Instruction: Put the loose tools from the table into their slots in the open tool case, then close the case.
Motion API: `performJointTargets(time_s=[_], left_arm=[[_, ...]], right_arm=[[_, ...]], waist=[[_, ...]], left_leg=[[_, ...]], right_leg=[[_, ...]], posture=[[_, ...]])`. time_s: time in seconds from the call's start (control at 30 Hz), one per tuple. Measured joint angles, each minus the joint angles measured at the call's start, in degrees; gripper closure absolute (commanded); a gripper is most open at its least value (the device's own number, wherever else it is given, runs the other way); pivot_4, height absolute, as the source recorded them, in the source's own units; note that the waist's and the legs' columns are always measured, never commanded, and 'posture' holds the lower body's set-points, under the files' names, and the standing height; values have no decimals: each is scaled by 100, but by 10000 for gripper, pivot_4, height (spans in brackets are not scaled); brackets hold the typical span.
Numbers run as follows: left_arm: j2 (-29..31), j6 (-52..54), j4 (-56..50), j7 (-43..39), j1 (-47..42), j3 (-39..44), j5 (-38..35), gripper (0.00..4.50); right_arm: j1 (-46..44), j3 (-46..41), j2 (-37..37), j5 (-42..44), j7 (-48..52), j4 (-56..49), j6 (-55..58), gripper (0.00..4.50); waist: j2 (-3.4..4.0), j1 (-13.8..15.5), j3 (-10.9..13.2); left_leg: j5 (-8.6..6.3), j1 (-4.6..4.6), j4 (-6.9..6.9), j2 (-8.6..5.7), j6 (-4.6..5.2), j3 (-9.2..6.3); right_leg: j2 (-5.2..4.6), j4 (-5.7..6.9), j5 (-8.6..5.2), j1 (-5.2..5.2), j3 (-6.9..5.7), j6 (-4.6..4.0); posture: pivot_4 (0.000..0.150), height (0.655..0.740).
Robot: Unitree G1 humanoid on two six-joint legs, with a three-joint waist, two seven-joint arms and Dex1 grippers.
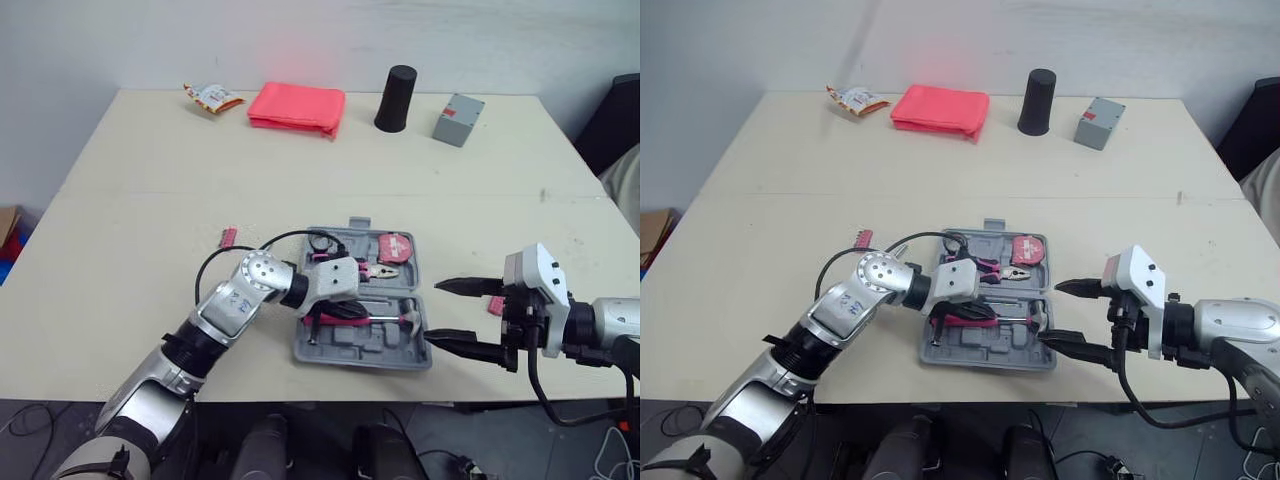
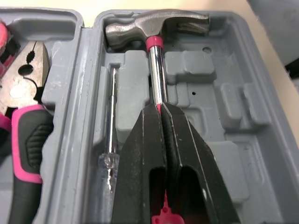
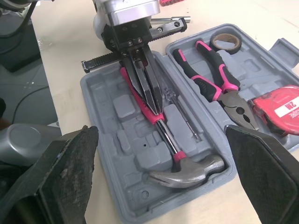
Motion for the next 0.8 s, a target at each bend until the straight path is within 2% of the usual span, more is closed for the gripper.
performJointTargets(time_s=[0.17, 0.47, 0.7, 0.8], left_arm=[[22, -305, 14, 35, -78, -217, 338, 44535], [50, -656, 0, 64, -51, -405, 701, 44535], [-15, -626, 2, 97, -85, -420, 775, 44535], [-216, -420, 70, 94, -85, -277, 734, 44535]], right_arm=[[128, 61, 48, -200, -19, 51, -143, 0], [182, 205, 89, -446, -14, 204, -368, 0], [169, 213, 89, -495, 23, 257, -374, 0], [168, 214, 89, -498, 24, 258, -374, 0]], waist=[[14, -1, -36], [52, -9, -74], [56, 0, -82], [61, 23, -80]], left_leg=[[-35, 72, -16, 1, -34, -5], [-37, 73, -17, -2, -32, -9], [-39, 72, -18, -3, -29, -14], [-40, 64, -19, -11, -21, -15]], right_leg=[[-18, -31, -2, 83, -10, -3], [-26, -47, 1, 92, -15, 3], [-31, -65, 6, 98, -20, 11], [-41, -77, 7, 97, -21, 13]], posture=[[1500, 7355], [1500, 7355], [1500, 7355], [1500, 7355]])
